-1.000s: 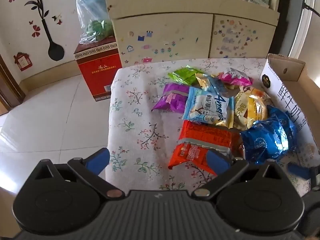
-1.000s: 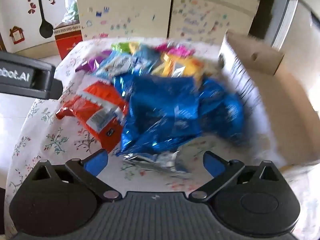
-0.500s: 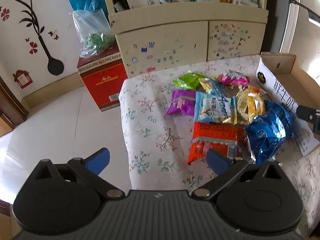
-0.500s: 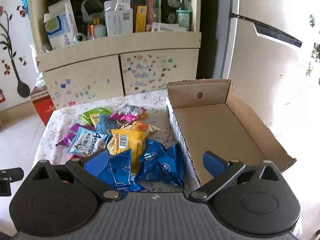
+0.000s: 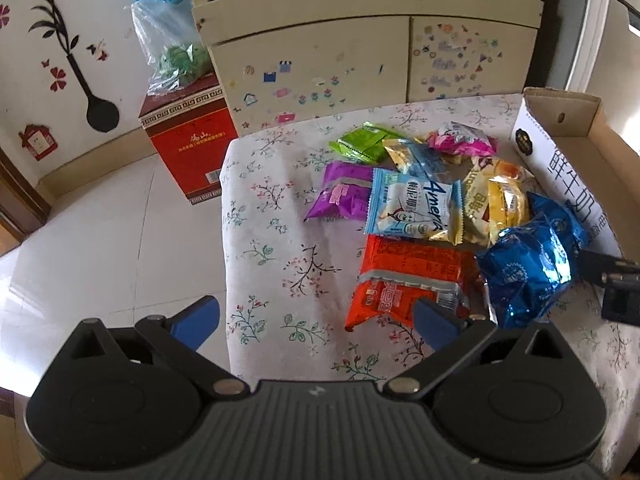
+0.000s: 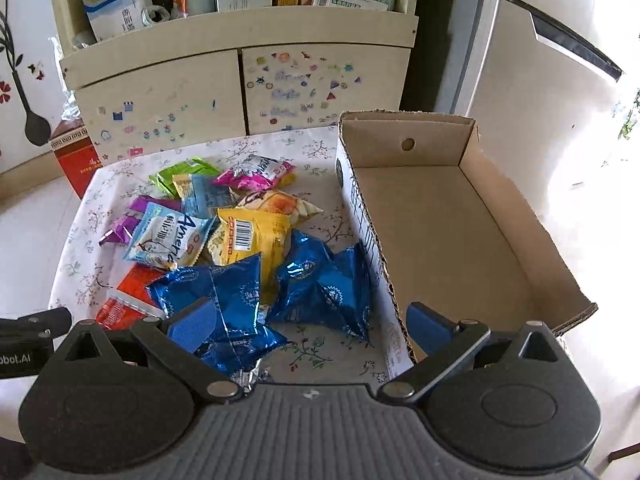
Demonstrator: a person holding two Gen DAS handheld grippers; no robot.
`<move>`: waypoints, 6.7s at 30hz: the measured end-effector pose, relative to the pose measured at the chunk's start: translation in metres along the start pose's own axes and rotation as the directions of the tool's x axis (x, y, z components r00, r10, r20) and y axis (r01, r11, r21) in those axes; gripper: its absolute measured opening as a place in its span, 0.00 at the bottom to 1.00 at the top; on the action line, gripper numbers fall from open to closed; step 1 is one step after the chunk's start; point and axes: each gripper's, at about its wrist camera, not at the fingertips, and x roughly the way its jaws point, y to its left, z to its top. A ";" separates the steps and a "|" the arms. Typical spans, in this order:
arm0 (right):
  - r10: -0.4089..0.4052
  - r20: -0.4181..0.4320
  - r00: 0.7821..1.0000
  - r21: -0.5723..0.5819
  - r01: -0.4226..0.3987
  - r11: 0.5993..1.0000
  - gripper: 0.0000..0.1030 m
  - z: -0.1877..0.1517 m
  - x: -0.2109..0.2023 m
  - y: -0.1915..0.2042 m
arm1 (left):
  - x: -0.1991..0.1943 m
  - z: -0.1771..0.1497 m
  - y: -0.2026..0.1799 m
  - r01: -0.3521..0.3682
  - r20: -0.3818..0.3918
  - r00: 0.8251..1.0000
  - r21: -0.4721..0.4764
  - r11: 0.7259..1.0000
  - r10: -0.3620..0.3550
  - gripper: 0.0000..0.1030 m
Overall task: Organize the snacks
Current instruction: 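Move the right tool over the blue foil snack bags, then grasp the red-orange packet with the left tool while the right tool grasps a blue foil bag, then lift both packets and carry them into the cardboard box, opening both tools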
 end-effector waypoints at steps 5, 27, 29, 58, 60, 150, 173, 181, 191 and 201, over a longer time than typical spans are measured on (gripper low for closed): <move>-0.032 -0.031 0.999 -0.036 0.031 0.999 1.00 0.004 0.005 0.009 | 0.005 0.000 -0.004 0.001 -0.007 1.000 -0.008 1.000 -0.001 0.99; -0.017 -0.062 0.998 -0.107 0.010 0.994 1.00 -0.002 0.019 0.022 | 0.012 -0.002 -0.020 -0.012 0.014 1.000 0.056 0.998 0.011 0.99; -0.016 -0.063 0.998 -0.109 0.009 0.994 1.00 -0.002 0.020 0.022 | 0.013 -0.003 -0.020 -0.013 0.016 1.000 0.058 0.998 0.012 0.99; -0.010 -0.060 0.998 -0.132 0.002 0.991 1.00 -0.004 0.019 0.027 | 0.016 -0.006 -0.021 -0.026 0.015 1.000 0.069 0.997 0.024 0.98; -0.010 -0.060 0.998 -0.133 0.002 0.991 1.00 -0.004 0.019 0.027 | 0.016 -0.007 -0.021 -0.029 0.017 0.999 0.069 0.997 0.027 0.98; 0.470 -0.150 0.870 0.321 -0.407 0.855 0.67 0.003 0.067 -0.037 | 0.073 0.000 -0.062 0.162 0.006 0.986 0.188 0.969 -0.166 0.99; 0.464 -0.189 0.865 0.305 -0.398 0.865 0.69 0.000 0.070 -0.032 | 0.101 -0.003 -0.055 0.183 -0.042 0.983 0.082 0.980 -0.181 1.00; 0.460 -0.168 0.872 0.270 -0.408 0.872 0.64 -0.001 0.065 -0.031 | 0.087 -0.007 -0.052 0.206 0.000 0.978 0.076 0.976 -0.207 0.72; 0.447 -0.136 0.884 0.231 -0.410 0.882 0.64 0.000 0.057 -0.032 | 0.069 -0.015 -0.032 0.190 0.053 0.980 -0.001 0.982 -0.190 0.56; 0.442 -0.128 0.888 0.223 -0.408 0.885 0.64 -0.001 0.053 -0.035 | 0.049 -0.037 -0.022 0.205 0.077 0.977 -0.059 0.977 -0.200 0.48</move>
